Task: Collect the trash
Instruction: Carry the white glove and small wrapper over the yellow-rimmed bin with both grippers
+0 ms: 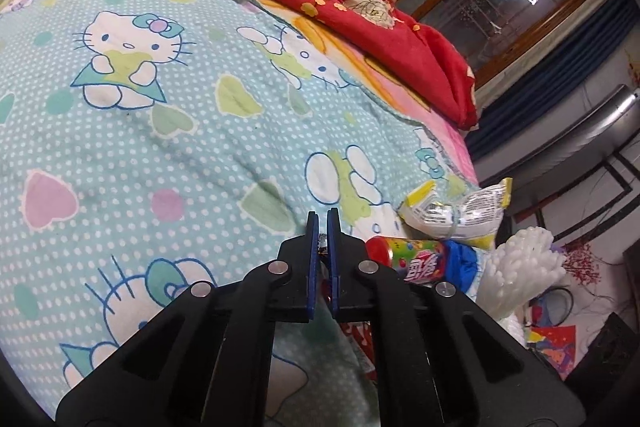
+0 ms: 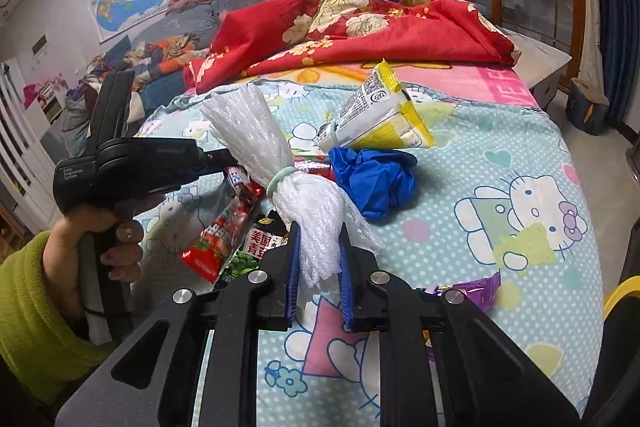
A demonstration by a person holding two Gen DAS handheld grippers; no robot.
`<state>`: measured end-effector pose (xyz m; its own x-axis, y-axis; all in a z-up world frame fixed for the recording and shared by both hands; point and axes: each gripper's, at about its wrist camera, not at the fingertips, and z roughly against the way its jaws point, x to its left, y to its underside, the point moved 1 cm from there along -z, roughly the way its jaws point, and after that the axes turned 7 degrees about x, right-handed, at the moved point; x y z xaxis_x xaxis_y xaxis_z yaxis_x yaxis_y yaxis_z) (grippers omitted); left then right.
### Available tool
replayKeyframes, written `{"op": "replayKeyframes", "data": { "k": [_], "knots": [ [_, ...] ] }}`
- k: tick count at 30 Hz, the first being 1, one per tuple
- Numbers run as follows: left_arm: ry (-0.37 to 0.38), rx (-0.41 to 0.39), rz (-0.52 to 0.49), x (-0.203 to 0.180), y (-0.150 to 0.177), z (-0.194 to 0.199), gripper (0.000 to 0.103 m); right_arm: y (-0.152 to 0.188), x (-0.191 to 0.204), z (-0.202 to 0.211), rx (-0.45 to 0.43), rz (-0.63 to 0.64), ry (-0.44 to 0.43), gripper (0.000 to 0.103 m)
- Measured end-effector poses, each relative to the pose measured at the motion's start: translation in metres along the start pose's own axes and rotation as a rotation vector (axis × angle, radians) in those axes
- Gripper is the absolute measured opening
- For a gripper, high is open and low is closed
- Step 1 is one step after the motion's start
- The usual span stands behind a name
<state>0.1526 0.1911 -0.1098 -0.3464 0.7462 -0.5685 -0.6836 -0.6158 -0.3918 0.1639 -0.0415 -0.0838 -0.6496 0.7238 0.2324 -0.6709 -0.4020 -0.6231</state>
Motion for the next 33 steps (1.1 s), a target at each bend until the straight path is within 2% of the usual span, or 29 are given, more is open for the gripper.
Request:
{"op": "replayKeyframes", "data": {
  "k": [5,21,33],
  "knots": [
    [0.053,-0.009,0.002,-0.009,-0.002,0.014,0.000,0.002,-0.006,0.012,-0.027,-0.031,0.000,0.016],
    [0.188,-0.067,-0.128,-0.078,0.007,0.058,0.000,0.009,-0.029,0.052,-0.114,-0.108,0.037,0.016],
    [0.226,-0.055,-0.243,-0.121,0.030,0.063,0.000,0.015,-0.055,0.084,-0.174,-0.184,0.078,0.016]
  ]
}}
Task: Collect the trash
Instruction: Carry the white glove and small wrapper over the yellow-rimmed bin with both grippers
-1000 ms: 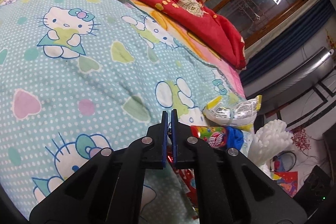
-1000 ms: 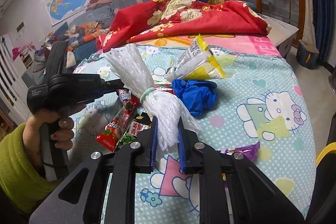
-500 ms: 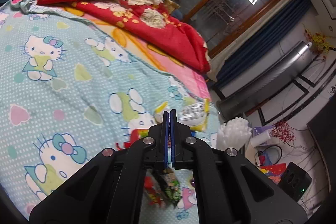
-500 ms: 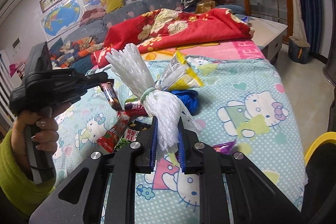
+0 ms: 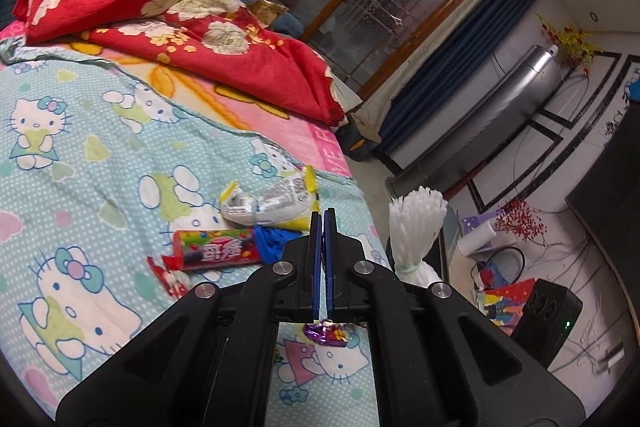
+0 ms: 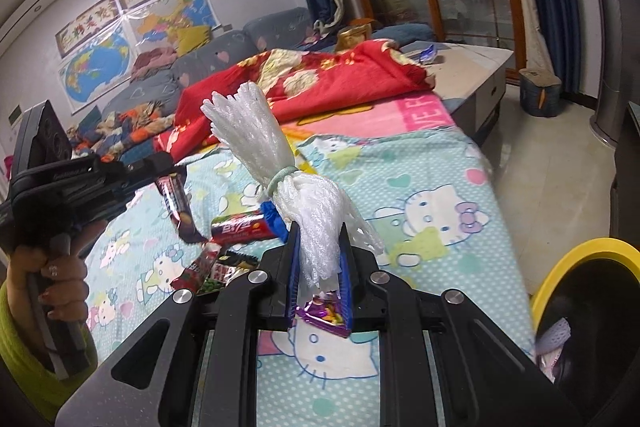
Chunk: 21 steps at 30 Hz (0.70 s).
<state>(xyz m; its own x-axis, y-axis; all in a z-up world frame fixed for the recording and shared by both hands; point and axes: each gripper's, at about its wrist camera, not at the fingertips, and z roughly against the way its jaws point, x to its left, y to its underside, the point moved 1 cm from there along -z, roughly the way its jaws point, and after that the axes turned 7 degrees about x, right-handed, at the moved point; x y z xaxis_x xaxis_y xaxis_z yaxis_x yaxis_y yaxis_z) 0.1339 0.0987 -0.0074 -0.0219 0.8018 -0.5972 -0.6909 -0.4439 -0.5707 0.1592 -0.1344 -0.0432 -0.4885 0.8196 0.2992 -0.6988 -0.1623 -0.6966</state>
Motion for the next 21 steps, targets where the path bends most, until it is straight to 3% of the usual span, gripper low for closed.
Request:
{"op": "replayKeyframes", "data": {
  "k": [21],
  "knots": [
    [0.019,0.037,-0.168,-0.070,0.025,-0.023,0.000,0.016,-0.049,0.034,-0.038,-0.095,0.115,0.016]
  ]
}}
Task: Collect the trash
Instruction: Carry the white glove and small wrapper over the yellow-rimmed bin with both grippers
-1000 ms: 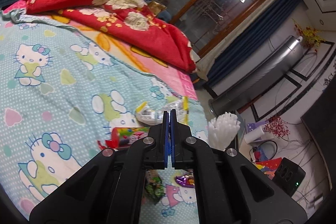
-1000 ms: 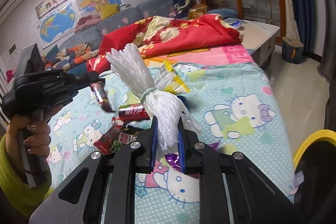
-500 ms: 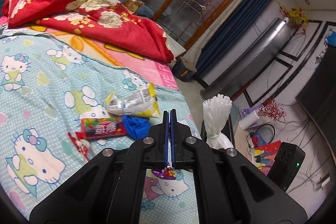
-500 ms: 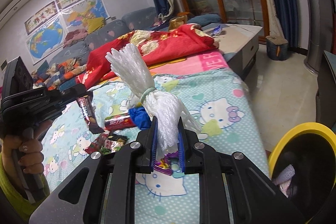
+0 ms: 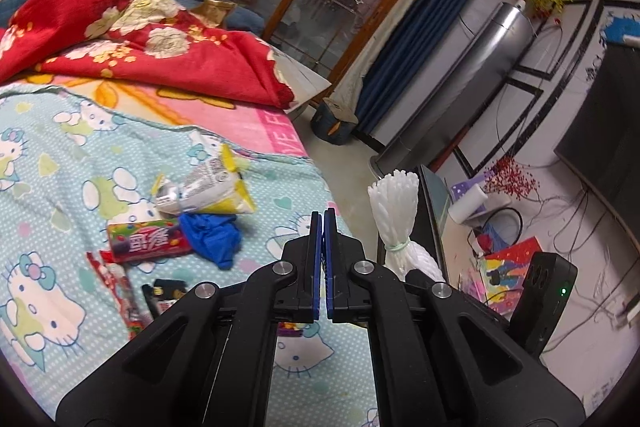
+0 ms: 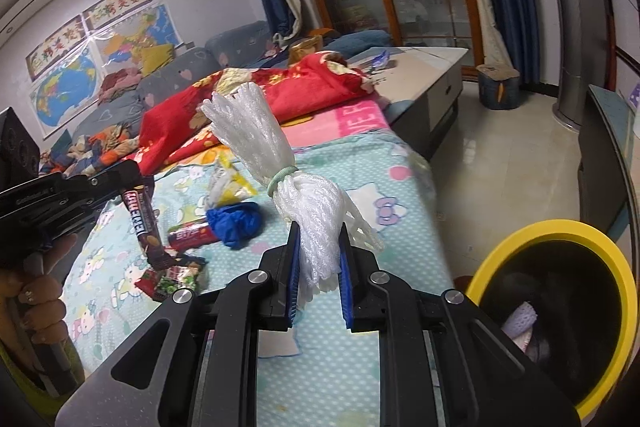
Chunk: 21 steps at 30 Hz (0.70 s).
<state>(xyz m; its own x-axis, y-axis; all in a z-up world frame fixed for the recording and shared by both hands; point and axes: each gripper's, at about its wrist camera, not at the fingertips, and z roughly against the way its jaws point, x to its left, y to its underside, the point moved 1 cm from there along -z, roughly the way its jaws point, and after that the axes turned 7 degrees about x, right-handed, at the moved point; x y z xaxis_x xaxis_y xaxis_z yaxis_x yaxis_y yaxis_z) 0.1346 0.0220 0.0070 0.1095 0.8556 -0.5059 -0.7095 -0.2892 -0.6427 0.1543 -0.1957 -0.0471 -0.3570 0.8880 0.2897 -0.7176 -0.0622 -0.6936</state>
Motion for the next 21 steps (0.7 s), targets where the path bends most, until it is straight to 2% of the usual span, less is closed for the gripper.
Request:
{"op": "replayKeyframes", "data": {
  "k": [21],
  "knots": [
    [0.023,0.062,-0.181,-0.062,0.022,-0.034,0.000,0.019,-0.074,0.024,-0.026,-0.116,0.141,0.016]
  ]
}}
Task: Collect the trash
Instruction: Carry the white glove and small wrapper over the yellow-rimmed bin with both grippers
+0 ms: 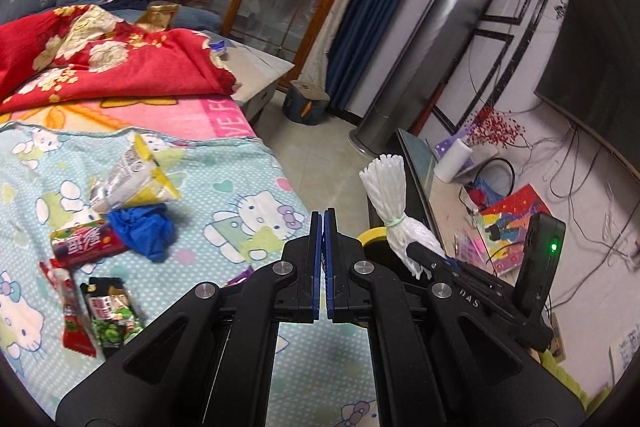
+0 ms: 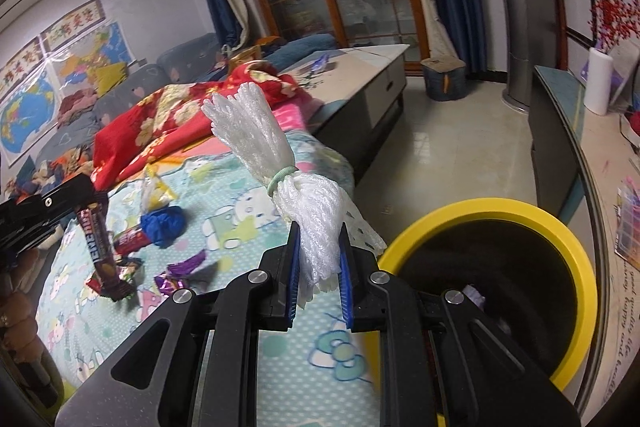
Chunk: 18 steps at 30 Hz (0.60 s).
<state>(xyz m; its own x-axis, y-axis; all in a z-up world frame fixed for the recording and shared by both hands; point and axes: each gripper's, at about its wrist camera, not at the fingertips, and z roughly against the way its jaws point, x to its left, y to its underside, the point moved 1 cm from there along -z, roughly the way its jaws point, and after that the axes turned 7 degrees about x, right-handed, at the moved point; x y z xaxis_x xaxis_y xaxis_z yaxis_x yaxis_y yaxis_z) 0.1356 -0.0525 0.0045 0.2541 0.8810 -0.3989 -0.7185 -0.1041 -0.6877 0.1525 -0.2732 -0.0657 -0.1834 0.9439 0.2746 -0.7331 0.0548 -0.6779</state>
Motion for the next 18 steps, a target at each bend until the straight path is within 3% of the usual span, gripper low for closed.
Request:
{"op": "replayKeyframes", "data": {
  "k": [18],
  "knots": [
    [0.019,0.043,-0.122,-0.043,0.011,-0.030,0.000,0.005,-0.057,0.011,-0.022,-0.105,0.079,0.016]
  ]
}}
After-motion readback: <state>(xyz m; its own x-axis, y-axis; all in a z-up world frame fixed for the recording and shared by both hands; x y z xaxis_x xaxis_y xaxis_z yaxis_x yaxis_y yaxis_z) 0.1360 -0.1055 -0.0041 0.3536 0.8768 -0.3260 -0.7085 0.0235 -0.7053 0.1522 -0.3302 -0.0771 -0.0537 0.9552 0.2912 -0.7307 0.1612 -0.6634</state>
